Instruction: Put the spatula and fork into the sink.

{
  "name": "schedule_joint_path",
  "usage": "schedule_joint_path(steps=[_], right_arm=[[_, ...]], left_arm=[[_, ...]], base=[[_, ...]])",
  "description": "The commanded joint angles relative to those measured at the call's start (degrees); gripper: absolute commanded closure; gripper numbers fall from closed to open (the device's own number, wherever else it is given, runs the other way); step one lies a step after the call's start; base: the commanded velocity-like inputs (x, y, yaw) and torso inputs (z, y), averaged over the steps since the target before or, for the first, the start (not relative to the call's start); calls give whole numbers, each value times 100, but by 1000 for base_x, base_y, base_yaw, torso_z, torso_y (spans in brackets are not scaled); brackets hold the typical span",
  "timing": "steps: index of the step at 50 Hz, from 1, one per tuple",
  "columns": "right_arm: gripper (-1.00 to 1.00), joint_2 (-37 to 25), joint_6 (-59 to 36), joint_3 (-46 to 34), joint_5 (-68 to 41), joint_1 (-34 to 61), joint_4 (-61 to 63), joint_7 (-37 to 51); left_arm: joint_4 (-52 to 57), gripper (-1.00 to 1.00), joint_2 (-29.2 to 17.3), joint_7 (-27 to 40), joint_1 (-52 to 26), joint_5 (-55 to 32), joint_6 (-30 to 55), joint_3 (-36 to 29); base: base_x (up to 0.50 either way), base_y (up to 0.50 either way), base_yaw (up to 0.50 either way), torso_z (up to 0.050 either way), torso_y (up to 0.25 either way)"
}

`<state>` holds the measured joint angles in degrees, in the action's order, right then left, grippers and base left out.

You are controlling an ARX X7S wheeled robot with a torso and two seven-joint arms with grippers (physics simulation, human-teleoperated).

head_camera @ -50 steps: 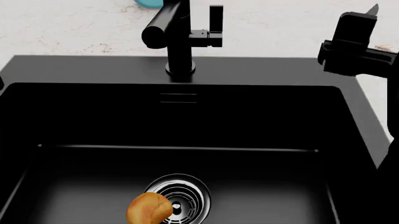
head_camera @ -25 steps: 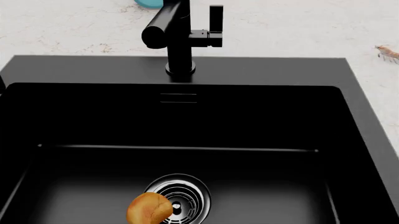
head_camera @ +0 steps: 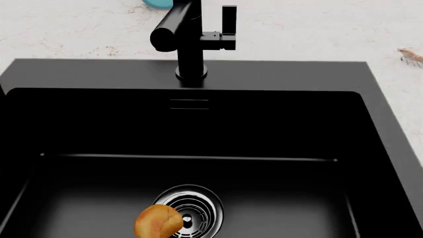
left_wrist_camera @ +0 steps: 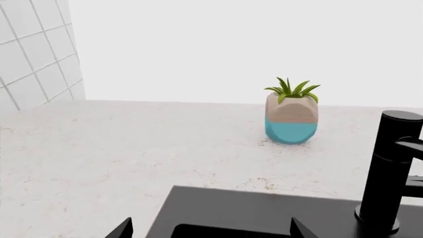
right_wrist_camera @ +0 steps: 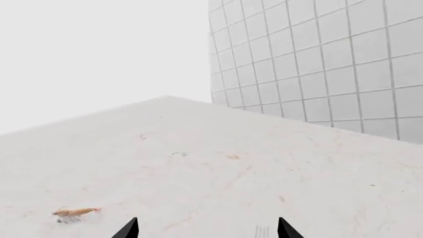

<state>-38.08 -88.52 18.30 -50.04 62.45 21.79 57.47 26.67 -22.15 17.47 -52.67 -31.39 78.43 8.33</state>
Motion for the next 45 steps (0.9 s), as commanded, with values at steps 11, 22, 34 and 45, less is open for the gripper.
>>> schedule_joint_path(steps=[11,22,34,45], right_arm=[[-100,69,130,429,-17,-485,-403,530],[-100,102,45,486,-89,-466,-787,801],[-100,156,363,278,41,-561,-1348,781],[-100,233,579,325,150,-642,-1828,779]], left_arm=[[36,-100,83,-55,10,45,82,185],[16,-100,57,-41,65,24,45,205],[16,-100,45,-33,177,-6,-18,251],[17,-100,49,-20,253,-34,-65,254]], base=[[0,0,0,0,0],[0,0,0,0,0],[0,0,0,0,0],[0,0,0,0,0]])
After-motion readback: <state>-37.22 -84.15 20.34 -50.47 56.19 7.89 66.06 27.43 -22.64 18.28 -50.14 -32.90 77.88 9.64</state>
